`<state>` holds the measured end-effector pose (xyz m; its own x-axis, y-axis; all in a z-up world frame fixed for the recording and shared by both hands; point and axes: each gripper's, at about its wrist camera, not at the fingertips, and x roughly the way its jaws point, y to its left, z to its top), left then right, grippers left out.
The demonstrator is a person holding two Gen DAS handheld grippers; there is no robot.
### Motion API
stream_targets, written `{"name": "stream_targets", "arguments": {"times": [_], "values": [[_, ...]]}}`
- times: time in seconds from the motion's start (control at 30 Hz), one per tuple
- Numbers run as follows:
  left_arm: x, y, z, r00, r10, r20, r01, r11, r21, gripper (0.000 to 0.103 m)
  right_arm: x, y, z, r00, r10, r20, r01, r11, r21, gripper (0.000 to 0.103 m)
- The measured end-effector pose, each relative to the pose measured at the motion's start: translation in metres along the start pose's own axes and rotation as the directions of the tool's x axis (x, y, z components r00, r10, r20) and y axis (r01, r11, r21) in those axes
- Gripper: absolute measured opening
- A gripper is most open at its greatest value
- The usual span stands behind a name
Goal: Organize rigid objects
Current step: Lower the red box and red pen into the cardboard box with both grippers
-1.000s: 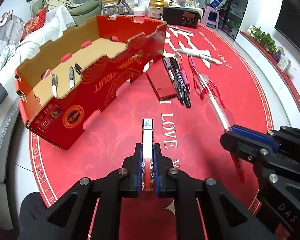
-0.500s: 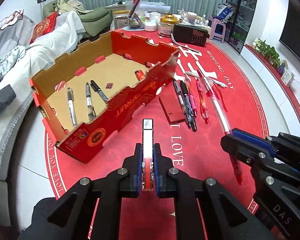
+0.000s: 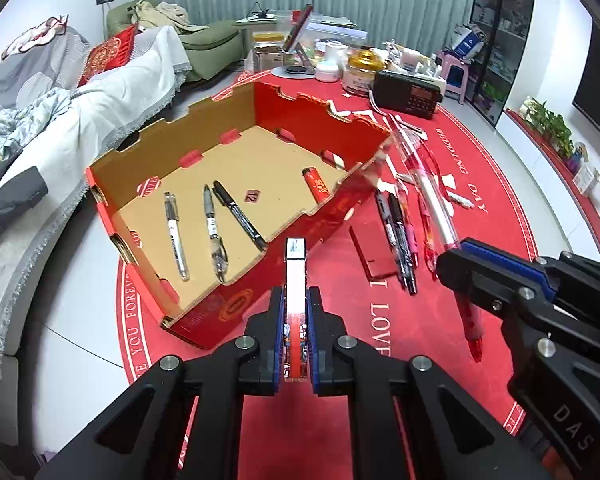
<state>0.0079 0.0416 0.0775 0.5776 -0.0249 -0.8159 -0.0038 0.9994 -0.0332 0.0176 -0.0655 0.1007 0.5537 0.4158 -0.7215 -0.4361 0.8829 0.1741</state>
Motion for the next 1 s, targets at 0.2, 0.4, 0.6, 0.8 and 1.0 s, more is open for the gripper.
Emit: {"name": "stream_targets", "arguments": {"times": [0.2, 0.4, 0.6, 0.8, 1.0], "values": [[0.003, 0.011, 0.006, 1.000, 0.010, 0.001, -0.010, 1.000, -0.026, 0.010, 0.004, 0.001, 0.010, 1.000, 0.005, 0.005, -0.005, 1.000, -0.002, 0.011], [0.004, 0.018, 0.012, 1.000, 0.017, 0.005, -0.016, 0.999, -0.039, 0.010, 0.008, 0.006, 0.022, 1.000, 0.013, 0.017, -0.013, 1.000, -0.019, 0.011], [0.001, 0.031, 0.024, 0.999, 0.023, 0.022, -0.022, 0.997, -0.068, 0.010, 0.011, 0.012, 0.035, 0.999, 0.023, 0.030, -0.022, 0.999, -0.036, 0.011], [0.002, 0.049, 0.035, 0.999, 0.034, 0.030, -0.030, 0.993, -0.115, 0.010, 0.016, 0.016, 0.049, 0.998, 0.035, 0.042, -0.033, 0.999, -0.043, 0.011], [0.009, 0.061, 0.047, 0.998, 0.046, 0.031, -0.041, 0.990, -0.138, 0.010, 0.027, 0.018, 0.067, 0.997, 0.048, 0.054, -0.045, 0.998, -0.047, 0.011]]}}
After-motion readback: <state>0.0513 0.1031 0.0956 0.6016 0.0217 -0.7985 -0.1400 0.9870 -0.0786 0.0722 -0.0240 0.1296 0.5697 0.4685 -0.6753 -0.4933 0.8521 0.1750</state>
